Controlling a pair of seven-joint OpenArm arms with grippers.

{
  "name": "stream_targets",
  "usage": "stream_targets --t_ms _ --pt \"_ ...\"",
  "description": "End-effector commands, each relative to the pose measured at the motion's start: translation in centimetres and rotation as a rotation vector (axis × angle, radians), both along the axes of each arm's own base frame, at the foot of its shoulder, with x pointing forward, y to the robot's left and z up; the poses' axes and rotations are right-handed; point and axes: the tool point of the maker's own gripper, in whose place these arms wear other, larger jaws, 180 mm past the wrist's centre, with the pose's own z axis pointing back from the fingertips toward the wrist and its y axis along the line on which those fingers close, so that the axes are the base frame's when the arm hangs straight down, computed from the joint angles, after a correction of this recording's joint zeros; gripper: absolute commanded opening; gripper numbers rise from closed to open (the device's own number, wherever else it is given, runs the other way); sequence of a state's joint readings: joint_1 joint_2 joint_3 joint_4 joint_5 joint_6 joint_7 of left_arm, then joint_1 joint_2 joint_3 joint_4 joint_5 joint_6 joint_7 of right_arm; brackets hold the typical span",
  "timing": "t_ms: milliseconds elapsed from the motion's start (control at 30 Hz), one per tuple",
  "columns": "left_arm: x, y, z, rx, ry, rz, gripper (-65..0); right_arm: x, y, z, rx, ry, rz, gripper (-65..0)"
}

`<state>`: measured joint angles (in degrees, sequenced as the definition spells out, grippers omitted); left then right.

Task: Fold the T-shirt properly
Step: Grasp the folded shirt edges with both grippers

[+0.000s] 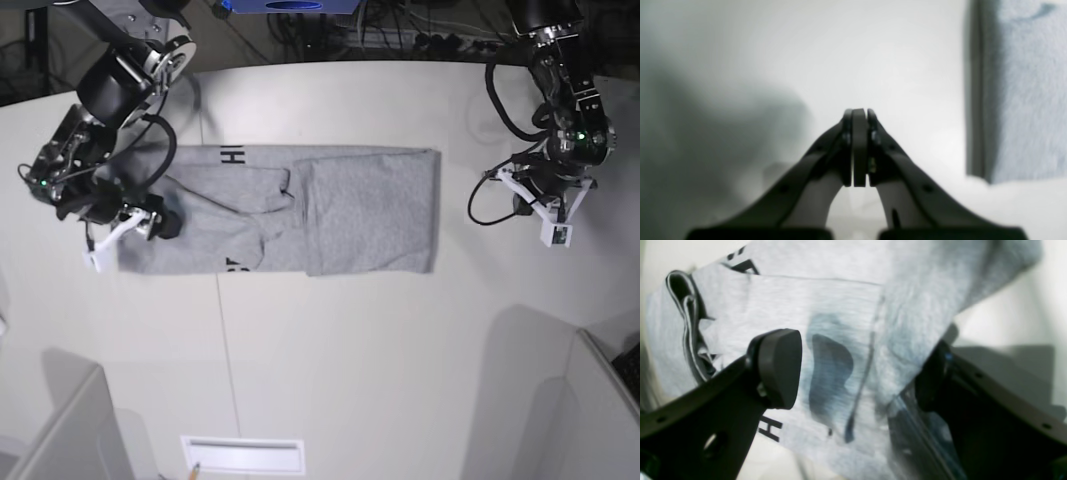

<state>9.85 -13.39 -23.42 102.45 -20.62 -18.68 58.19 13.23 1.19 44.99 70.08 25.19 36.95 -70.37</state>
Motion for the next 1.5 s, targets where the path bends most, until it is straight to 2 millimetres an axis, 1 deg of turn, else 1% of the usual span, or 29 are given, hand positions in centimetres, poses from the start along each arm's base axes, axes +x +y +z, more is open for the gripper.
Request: stream_targets --t_ms 0,67,133,200,233,267,367,433,467,533,567,667,733,800,833,900,933,967,1033,1100,1133,1200,1267,1333,1400,1467 --pt "0.7 -0.2 0.2 0.019 -0.017 -0.024 -65.0 -3.6 0.6 -2.3 -0.026 0.169 0.061 -18.5" --pt "1.0 -1.2 -0.7 0.009 -0.002 -0.052 -65.0 -3.7 1.2 -2.5 -0.035 0.178 0.096 -18.5" --pt "1.0 -1.4 -1.4 -0.002 0.01 -0.054 -65.0 -4.3 1.9 -3.0 -0.047 0.19 0.131 -18.5" --pt "1.0 -1.6 -1.8 -0.011 0.009 -0.056 -65.0 -4.5 2.2 -3.3 -0.046 0.189 0.137 -18.6" --pt "1.1 -1.6 -1.9 -0.014 0.004 -0.055 -65.0 -4.3 2.2 -3.3 -0.046 0.174 0.13 -19.5" --pt "1.1 -1.5 -2.1 -0.01 0.005 -0.052 -65.0 -4.2 2.2 -3.5 -0.043 0.166 0.122 -21.8" --pt "0.8 -1.2 -3.4 -0.026 0.022 -0.036 -65.0 -4.4 2.5 -4.3 -0.018 0.18 0.115 -34.1" --pt "0.6 -1.6 -4.4 -0.039 0.031 -0.042 -65.0 -4.7 1.9 -4.5 -0.023 0.192 0.112 -44.1" --pt "0.6 -2.1 -4.9 -0.042 0.041 -0.062 -65.0 -4.3 1.6 -4.3 -0.027 0.187 0.113 -49.4" --pt "0.4 -4.0 -5.6 -0.052 0.059 -0.113 -65.0 -3.8 1.5 -4.0 -0.036 0.173 0.115 -61.2" --pt "0.4 -4.6 -5.8 -0.055 0.064 -0.131 -65.0 -3.4 1.3 -3.9 -0.041 0.163 0.106 -65.0" --pt "0.2 -6.1 -6.1 -0.065 0.074 -0.166 -65.0 -1.8 -0.2 -2.9 -0.072 0.118 0.082 -65.0" --pt "0.2 -7.0 -6.3 -0.07 0.079 -0.191 -65.0 -1.0 -0.7 -2.4 -0.078 0.107 0.046 -65.0" --pt "0.7 -8.8 -6.2 -0.075 0.075 -0.244 -65.0 -0.1 -1.7 -1.5 -0.106 0.075 0.014 -65.0" --pt "0.8 -9.5 -6.3 -0.077 0.077 -0.264 -65.0 0.5 -1.7 -0.8 -0.129 0.05 0.021 -65.0" --pt "0.9 -11.2 -5.8 -0.08 0.067 -0.317 -65.0 1.8 -1.0 0.9 -0.199 -0.019 0.086 -65.0" --pt "1.2 -12.0 -5.2 -0.079 0.049 -0.334 -65.0 2.0 -0.4 1.4 -0.229 -0.04 0.125 -65.0" --pt "1.4 -12.8 -4.7 -0.079 0.033 -0.344 -65.0 2.4 0.2 2.4 -0.262 -0.077 0.16 -65.0" --pt "1.4 -14.0 -4.2 -0.082 0.019 -0.36 -65.0 2.7 1.2 3.7 -0.308 -0.123 0.213 -65.0" --pt "1.6 -14.7 -4.0 -0.085 0.013 -0.372 -65.0 3.1 2.1 4.8 -0.329 -0.157 0.228 -65.0" --pt "2.1 -15.2 -3.5 -0.086 -0.001 -0.388 -65.0 3.4 2.8 5.4 -0.324 -0.167 0.213 -65.0" --pt "2.5 -16.7 -3.2 -0.103 -0.013 -0.412 -65.0 3.9 3.5 6.6 -0.322 -0.195 0.184 -65.0" --pt "2.5 -17.0 -3.2 -0.109 -0.015 -0.414 -65.0 3.8 4.3 7.5 -0.334 -0.209 0.198 -65.0" --pt "2.5 -16.9 -3.0 -0.106 -0.021 -0.415 -65.0 3.8 6.0 8.4 -0.326 -0.236 0.225 -65.0" --pt "1.9 -16.9 -3.2 -0.108 -0.013 -0.416 -65.0 3.3 6.9 9.2 -0.322 -0.255 0.231 -65.0" --pt "1.9 -16.0 -3.0 -0.083 -0.015 -0.42 -65.0 3.3 8.1 10.3 -0.308 -0.288 0.23 -65.0"
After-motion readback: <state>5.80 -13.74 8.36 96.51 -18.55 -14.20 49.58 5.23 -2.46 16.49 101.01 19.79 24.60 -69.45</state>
